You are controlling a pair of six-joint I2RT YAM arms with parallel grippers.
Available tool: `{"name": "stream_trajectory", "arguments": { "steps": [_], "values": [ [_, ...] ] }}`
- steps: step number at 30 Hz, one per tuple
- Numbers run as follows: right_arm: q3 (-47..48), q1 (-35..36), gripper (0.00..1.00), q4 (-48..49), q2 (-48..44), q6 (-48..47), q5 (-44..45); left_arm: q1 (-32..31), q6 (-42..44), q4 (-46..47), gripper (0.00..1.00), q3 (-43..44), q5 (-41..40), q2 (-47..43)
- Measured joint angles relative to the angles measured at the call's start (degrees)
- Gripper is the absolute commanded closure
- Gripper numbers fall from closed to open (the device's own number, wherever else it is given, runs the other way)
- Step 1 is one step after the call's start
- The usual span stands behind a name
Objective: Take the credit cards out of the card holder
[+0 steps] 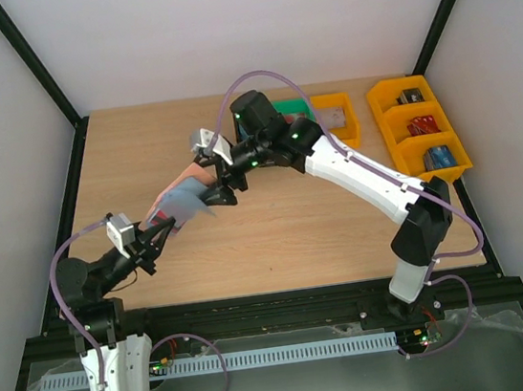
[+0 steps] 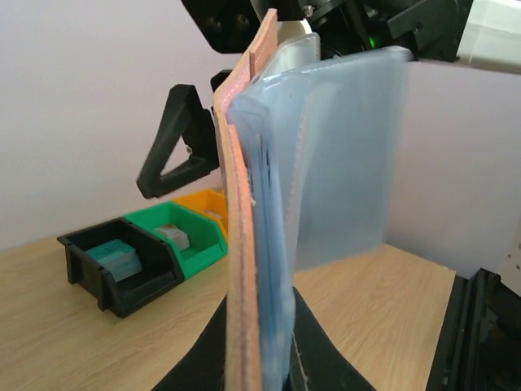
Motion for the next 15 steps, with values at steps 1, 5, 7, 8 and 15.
{"name": "stream_trajectory", "arguments": {
  "steps": [1,5,7,8,15],
  "values": [
    [0.5,0.1,0.01,-2.7,0.3,-1.7,-0.1,0.0,0.2,-0.2,0.98,0.1,0.1,0.0],
    [5.0,0.6,0.01,-14.4,2.1,-9.0,-0.2,0.0,2.7,-4.0,0.98,1.7,-0.9,0.0],
    [6.6,0.8,0.01,-19.2,2.3,-12.4,0.4,0.0,3.8,-5.7,0.98,2.1,-3.1,0.0],
    [6.9,0.8,0.01,-20.9,2.3,-13.5,1.0,0.0,4.3,-6.6,0.98,2.3,-4.5,0.0],
    [-2.3,1.4,0.01,-8.7,-1.4,-1.7,6.5,0.0,8.2,-11.4,0.98,2.9,-9.1,0.5]
  ]
}}
